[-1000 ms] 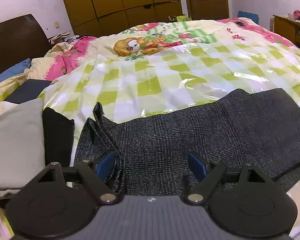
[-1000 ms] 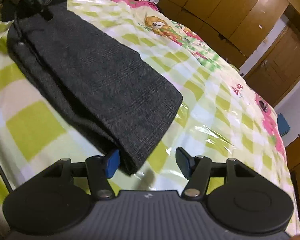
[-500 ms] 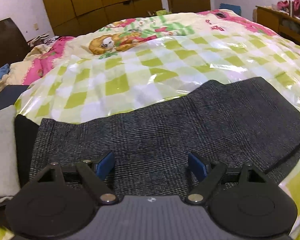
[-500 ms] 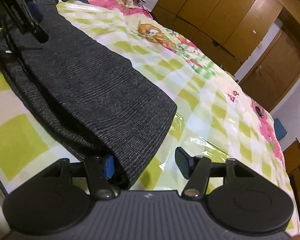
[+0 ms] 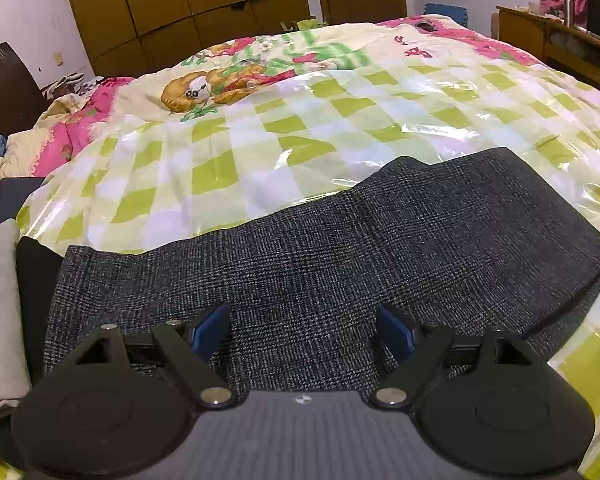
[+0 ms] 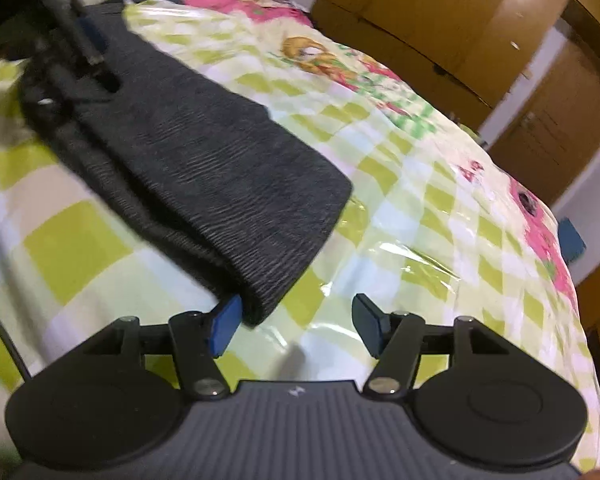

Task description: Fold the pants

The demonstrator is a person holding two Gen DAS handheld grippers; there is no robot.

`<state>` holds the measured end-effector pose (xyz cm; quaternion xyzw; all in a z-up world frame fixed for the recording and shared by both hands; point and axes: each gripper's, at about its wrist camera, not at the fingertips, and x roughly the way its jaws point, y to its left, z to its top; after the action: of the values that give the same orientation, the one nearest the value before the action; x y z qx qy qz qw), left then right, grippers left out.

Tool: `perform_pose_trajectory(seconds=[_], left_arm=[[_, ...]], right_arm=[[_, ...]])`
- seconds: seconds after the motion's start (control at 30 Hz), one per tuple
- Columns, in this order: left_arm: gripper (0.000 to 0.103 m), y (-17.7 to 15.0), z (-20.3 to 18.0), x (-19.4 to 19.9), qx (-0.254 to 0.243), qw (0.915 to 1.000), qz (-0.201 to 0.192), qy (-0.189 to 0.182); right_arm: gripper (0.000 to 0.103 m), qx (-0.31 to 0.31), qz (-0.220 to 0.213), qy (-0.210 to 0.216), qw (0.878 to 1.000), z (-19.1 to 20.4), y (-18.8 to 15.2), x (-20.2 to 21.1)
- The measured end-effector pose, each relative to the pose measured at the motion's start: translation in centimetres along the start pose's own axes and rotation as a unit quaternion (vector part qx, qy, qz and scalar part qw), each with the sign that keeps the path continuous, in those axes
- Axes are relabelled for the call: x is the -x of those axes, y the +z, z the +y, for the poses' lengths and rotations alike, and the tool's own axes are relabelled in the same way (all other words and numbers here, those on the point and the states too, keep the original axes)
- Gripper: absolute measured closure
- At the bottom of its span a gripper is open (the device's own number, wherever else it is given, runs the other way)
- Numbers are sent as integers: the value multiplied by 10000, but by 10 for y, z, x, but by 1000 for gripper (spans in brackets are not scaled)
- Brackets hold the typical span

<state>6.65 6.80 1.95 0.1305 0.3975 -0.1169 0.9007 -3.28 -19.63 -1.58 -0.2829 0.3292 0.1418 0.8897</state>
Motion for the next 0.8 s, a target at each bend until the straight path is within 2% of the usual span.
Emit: perform_pose_trajectory(seconds=[0.13, 0.27, 0.37, 0.47, 0.6, 0.7, 0.8], left_arm=[[10, -2, 0, -6, 108, 9999, 97, -5], [10, -2, -3, -4, 66, 9999, 73, -60], [10, -2, -3, -5, 45, 9999, 94, -61], [10, -1, -3, -7, 59, 9999, 100, -75], [10, -2, -4, -9, 84, 9998, 116, -115], [10, -3, -8, -10, 13, 9998, 140, -138], [10, -3, -10, -12, -10, 9997, 157, -171]], right_arm=[[41, -179, 27, -50, 9998, -6, 0, -10], [40, 267, -38, 27, 9996, 9, 0, -15], [39, 139, -114, 55, 9998, 10, 3, -16], [39, 12, -171, -167, 9997, 6, 5, -18], [33, -60, -95, -425, 9990, 6, 7, -28], [33, 150, -178, -430, 9988, 12, 6, -25], [32, -123, -63, -432, 9990, 3, 7, -31]])
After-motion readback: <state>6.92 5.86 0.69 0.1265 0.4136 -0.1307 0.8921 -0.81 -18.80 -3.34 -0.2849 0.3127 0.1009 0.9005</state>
